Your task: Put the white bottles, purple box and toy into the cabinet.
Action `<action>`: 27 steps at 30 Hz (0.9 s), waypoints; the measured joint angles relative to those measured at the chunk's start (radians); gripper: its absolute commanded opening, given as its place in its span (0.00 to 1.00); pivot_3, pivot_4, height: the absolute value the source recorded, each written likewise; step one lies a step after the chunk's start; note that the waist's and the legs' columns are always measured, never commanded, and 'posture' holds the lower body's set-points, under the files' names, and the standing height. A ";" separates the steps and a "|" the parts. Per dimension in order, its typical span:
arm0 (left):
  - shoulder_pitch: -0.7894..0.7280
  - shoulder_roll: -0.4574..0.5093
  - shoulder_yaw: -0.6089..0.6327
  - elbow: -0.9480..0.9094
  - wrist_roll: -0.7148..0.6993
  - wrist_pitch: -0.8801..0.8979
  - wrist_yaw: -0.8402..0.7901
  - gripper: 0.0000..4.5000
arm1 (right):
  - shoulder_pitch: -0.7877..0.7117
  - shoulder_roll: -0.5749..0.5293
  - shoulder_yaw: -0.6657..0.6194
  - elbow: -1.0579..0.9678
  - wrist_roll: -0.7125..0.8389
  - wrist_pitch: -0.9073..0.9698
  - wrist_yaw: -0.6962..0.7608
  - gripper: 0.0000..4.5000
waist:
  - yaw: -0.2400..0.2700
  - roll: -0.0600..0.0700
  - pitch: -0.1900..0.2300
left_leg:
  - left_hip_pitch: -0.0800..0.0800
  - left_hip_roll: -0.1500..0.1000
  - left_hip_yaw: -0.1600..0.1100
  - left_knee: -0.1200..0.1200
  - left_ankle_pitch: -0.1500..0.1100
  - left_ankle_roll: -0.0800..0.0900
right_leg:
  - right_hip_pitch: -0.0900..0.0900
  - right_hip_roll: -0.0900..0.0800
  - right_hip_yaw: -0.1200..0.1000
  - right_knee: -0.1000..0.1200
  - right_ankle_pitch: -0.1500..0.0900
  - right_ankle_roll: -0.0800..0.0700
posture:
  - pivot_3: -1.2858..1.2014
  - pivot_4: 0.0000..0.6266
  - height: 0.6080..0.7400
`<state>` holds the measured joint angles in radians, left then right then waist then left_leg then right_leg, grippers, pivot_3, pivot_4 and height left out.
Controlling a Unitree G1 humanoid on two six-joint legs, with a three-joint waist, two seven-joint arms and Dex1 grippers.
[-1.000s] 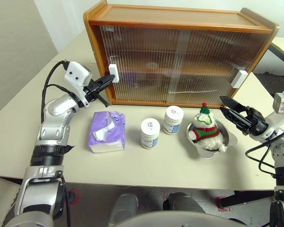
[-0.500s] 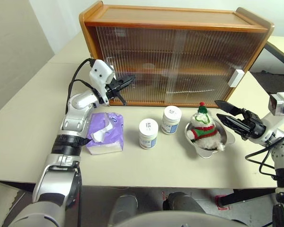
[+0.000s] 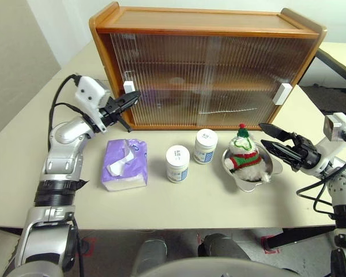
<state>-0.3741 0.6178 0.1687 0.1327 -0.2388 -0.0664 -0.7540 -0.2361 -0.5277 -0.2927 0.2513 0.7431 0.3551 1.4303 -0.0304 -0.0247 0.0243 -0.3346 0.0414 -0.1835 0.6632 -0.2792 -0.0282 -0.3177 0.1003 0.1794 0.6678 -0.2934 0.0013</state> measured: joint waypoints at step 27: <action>-0.161 -0.082 -0.111 0.151 0.113 0.005 0.075 0.01 | 0.020 -0.002 0.013 -0.008 -0.005 -0.012 -0.004 1.00 | 0.012 0.000 -0.001 | 0.000 0.000 0.000 0.001 0.000 0.000 | 0.001 0.000 0.000 0.000 0.000 0.001 | 0.48 0.03 1.00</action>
<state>-0.5354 0.5363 0.0573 0.2837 -0.1254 -0.0613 -0.6791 -0.2156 -0.5295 -0.2799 0.2434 0.7383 0.3434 1.4265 -0.0183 -0.0249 0.0236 -0.3346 0.0411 -0.1836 0.6638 -0.2791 -0.0282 -0.3170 0.1002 0.1792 0.6678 -0.2936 0.0023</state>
